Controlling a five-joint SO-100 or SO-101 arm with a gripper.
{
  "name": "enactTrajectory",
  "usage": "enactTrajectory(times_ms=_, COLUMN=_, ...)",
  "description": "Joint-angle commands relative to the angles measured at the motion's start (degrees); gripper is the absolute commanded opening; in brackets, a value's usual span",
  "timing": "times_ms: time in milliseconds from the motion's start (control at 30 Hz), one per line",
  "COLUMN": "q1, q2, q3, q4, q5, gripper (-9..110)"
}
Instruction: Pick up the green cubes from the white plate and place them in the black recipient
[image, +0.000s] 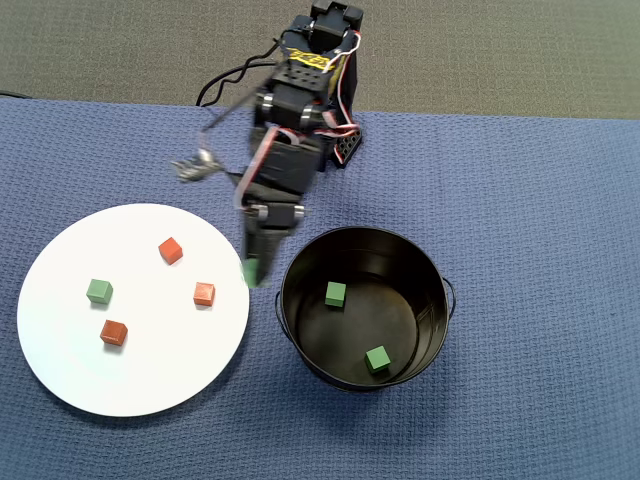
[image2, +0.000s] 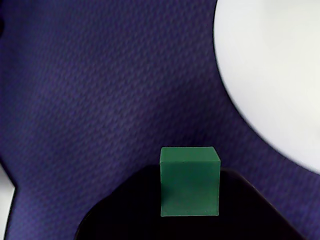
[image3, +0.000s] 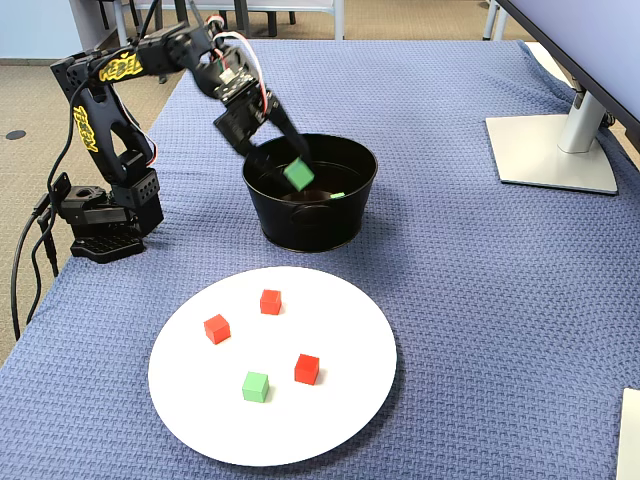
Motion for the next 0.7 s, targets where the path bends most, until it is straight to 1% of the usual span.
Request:
enactTrajectory(times_ms=0, q1=-9.1, q2=2.3, q3=-0.9, q4=2.1, q5=12.3, gripper=0)
enactTrajectory(times_ms=167, q1=-15.8, q2=-4.8, q3=-2.6, q4=3.6, q5=22.8, gripper=0)
enactTrajectory(times_ms=233, q1=-17.9, q2=-9.8, q3=-6.2, q4=5.1, q5=24.4, gripper=0)
enactTrajectory(times_ms=367, q1=-22.5, q2=-19.8, q3=-17.8, q4=14.2, q5=26.5, gripper=1)
enactTrajectory(times_ms=467, q1=-24.8, q2=-19.1, q3=-19.4, q4=16.3, q5=26.9, gripper=24)
enactTrajectory(times_ms=500, q1=-24.8, q2=-17.6, q3=-19.2, q4=16.3, q5=27.0, gripper=28)
enactTrajectory(times_ms=600, q1=-24.3, q2=-12.6, q3=-18.0, q4=17.4, q5=22.4, gripper=31)
enactTrajectory(times_ms=667, q1=-21.4, q2=-8.2, q3=-14.7, q4=16.0, q5=16.3, gripper=30)
